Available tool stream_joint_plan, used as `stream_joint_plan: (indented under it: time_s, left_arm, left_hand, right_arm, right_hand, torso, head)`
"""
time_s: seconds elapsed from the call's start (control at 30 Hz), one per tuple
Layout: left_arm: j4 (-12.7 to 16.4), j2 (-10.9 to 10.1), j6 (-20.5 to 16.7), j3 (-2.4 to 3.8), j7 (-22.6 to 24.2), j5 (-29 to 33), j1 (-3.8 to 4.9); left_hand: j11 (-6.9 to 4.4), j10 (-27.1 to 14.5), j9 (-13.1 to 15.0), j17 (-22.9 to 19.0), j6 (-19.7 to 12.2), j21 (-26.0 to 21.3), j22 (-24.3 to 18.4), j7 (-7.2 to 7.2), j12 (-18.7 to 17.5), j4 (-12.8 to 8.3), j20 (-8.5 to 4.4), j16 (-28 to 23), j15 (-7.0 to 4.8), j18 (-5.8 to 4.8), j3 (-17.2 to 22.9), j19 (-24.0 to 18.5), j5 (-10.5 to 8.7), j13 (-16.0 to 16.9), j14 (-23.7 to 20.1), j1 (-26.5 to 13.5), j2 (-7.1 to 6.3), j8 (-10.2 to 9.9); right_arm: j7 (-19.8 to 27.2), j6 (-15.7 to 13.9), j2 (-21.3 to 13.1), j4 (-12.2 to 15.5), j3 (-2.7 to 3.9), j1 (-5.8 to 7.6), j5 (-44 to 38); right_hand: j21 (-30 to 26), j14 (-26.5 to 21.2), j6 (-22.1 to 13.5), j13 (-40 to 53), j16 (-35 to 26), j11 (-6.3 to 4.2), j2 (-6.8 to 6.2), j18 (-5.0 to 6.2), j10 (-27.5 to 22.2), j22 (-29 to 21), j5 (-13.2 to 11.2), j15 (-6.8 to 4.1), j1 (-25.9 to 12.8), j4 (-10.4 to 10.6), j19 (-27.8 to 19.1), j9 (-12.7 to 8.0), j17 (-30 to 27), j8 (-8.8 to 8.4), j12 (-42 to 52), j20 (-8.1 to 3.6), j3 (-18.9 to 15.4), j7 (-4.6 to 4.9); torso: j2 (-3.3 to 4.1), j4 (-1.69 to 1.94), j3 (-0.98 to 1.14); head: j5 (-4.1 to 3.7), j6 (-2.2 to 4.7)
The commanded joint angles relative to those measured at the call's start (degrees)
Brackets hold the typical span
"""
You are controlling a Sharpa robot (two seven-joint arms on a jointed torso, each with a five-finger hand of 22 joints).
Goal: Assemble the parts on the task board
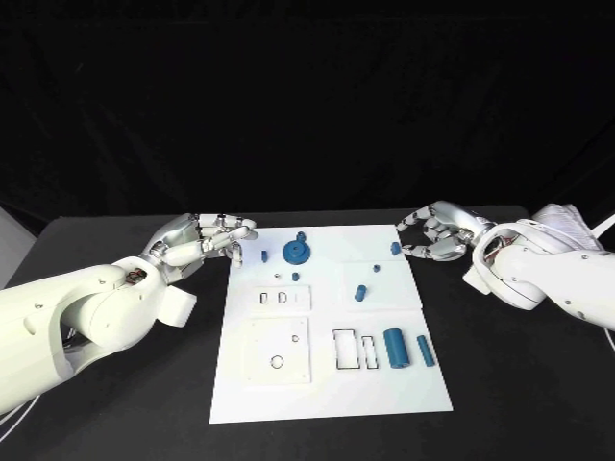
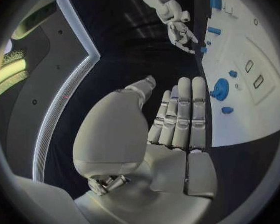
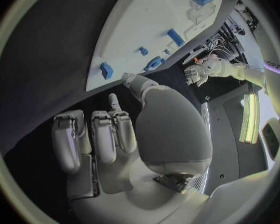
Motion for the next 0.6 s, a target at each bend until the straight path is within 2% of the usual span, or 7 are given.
stream_joint_plan:
  time_s: [0.03,0.23,0.37,0.43,0.5,0.6]
  left_arm:
    - [0.05,0.04,1.08,0.03,0.68,-0.25,0.0]
    - [0.02,-0.07,0.93,0.03,0.56,-0.26,0.0]
    - [0.05,-0.16,0.86,0.03,0.49,-0.26,0.0]
    - [0.05,-0.18,0.84,0.03,0.45,-0.26,0.0]
    - [0.05,-0.17,0.84,0.03,0.41,-0.26,0.0]
    - [0.04,-0.17,0.86,0.03,0.3,-0.27,0.0]
  left_hand:
    - [0.03,-0.16,0.04,-0.05,0.25,0.38,-0.08,0.32,0.18,-0.09,-0.1,-0.24,-0.26,0.4,-0.26,-0.31,-0.01,0.02,0.24,-0.05,0.29,0.14]
    - [0.06,-0.24,0.04,-0.06,0.22,0.39,-0.09,0.35,0.13,-0.09,-0.1,-0.24,-0.23,0.39,-0.26,-0.32,-0.01,0.01,0.23,-0.03,0.3,0.12]
    - [0.06,-0.24,0.04,-0.06,0.22,0.39,-0.09,0.35,0.13,-0.09,-0.1,-0.24,-0.23,0.39,-0.26,-0.32,-0.01,0.01,0.23,-0.03,0.3,0.12]
    - [0.09,-0.32,0.04,-0.06,0.19,0.39,-0.09,0.38,0.09,-0.11,-0.09,-0.25,-0.21,0.39,-0.23,-0.32,-0.01,-0.01,0.22,0.0,0.34,0.1]
    - [0.09,-0.32,0.04,-0.06,0.19,0.39,-0.09,0.38,0.09,-0.11,-0.09,-0.25,-0.21,0.39,-0.23,-0.32,-0.01,-0.01,0.22,0.0,0.34,0.1]
    - [0.09,-0.32,0.04,-0.06,0.19,0.39,-0.09,0.38,0.09,-0.11,-0.09,-0.25,-0.21,0.39,-0.23,-0.32,-0.01,-0.01,0.22,0.0,0.34,0.1]
  right_arm:
    - [0.17,0.97,0.51,-0.5,0.0,-0.45,-1.32]
    - [-0.46,1.82,1.21,-1.47,0.0,-0.91,-1.58]
    - [-0.74,2.13,1.46,-1.83,0.0,-1.01,-1.63]
    - [-0.99,2.06,1.62,-1.97,0.0,-1.03,-1.66]
    - [-1.32,1.91,1.8,-2.14,0.01,-1.04,-1.75]
    - [-1.71,1.64,2.24,-2.7,0.01,-1.07,-1.81]
  right_hand:
    - [0.26,6.18,-0.35,12.87,0.21,0.36,-0.01,-0.39,3.81,15.09,-0.24,0.03,0.36,-0.32,5.99,-0.05,15.08,-0.21,-0.23,0.26,-0.08,0.12]
    - [0.26,6.18,-0.27,12.91,0.21,0.37,0.3,-0.39,3.86,15.09,-0.13,0.04,0.55,-0.41,5.99,-0.08,15.08,-0.14,-0.19,0.25,0.08,0.13]
    - [0.26,6.18,-0.24,12.92,0.21,0.37,0.37,-0.39,3.86,15.09,-0.09,0.04,0.63,-0.46,5.99,-0.09,15.08,-0.12,-0.18,0.25,0.14,0.13]
    - [0.26,6.18,-0.18,12.88,0.21,0.36,0.47,-0.39,3.82,15.09,-0.05,0.04,0.73,-0.52,5.99,-0.1,15.08,-0.08,-0.23,0.25,0.23,0.13]
    - [0.26,6.18,-0.12,12.92,0.21,0.36,0.65,-0.39,3.86,15.09,-0.01,0.05,0.8,-0.56,5.99,-0.12,15.08,-0.03,-0.19,0.25,0.35,0.14]
    - [0.26,6.18,0.02,12.94,0.21,0.38,0.88,-0.39,3.89,15.09,0.01,0.05,0.86,-0.6,5.99,-0.12,15.08,0.06,-0.16,0.25,0.52,0.16]
  torso:
    - [0.0,0.01,-0.02]
    - [0.01,0.01,0.0]
    - [0.07,-0.02,0.12]
    - [0.05,-0.02,0.11]
    - [-0.03,0.06,0.06]
    - [0.01,0.23,0.1]
  head:
    - [0.09,-0.32]
    - [0.27,-0.59]
    - [0.36,-0.89]
    - [0.38,-0.91]
    - [0.4,-0.98]
    - [0.43,-1.08]
